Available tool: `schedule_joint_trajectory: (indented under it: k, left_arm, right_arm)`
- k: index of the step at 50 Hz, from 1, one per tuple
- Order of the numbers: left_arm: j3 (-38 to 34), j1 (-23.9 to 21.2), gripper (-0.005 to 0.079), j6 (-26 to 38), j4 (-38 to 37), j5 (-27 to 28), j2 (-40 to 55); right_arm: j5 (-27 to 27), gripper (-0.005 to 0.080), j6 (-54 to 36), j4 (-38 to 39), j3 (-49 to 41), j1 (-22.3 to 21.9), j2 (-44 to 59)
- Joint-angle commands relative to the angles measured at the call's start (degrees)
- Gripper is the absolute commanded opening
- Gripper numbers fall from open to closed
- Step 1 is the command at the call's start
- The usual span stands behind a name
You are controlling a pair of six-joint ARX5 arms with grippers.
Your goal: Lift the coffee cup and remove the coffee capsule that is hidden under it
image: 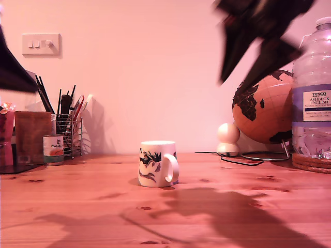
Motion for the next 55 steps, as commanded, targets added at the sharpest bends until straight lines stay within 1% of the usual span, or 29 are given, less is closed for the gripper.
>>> schedule_joint_trajectory:
  k: [1, 9, 18, 29, 35, 44, 55]
  left_arm:
    - [1.49, -0.72, -0.0019, 1.53, 1.25, -0.50, 1.99]
    - [3.32, -2.14, -0.0019, 2.51, 2.75, -0.50, 6.27]
    - [5.44, -2.86, -0.0019, 2.86, 2.78, -0.52, 9.99]
    - [6.64, -3.04, -0.0019, 2.89, 2.93, -0.52, 11.50]
    - [6.64, -3.04, -0.0019, 2.89, 3.06, -0.52, 11.50]
    - [6.64, -3.04, -0.0019, 2.86, 3.15, -0.50, 11.50]
    - [6.67, -3.32, -0.0019, 2.86, 3.15, -0.52, 11.50]
  right_arm:
    - [0.02, 0.0393, -0.52, -0.04, 2.21, 1.18, 2.14]
    - [0.28, 0.0393, -2.03, -0.09, 7.06, 2.89, 7.78]
    - [2.99, 0.0393, -4.92, -0.50, 12.02, 4.63, 13.55]
    - [3.65, 0.0392, -6.56, -1.62, 17.20, 5.95, 19.71]
    - [4.59, 0.0392, -7.61, -1.70, 18.38, 6.29, 21.73]
    - [4.59, 0.0393, -7.80, -1.66, 19.45, 6.62, 24.28]
    - [4.76, 0.0393, -7.78, 0.57, 19.65, 7.28, 26.08]
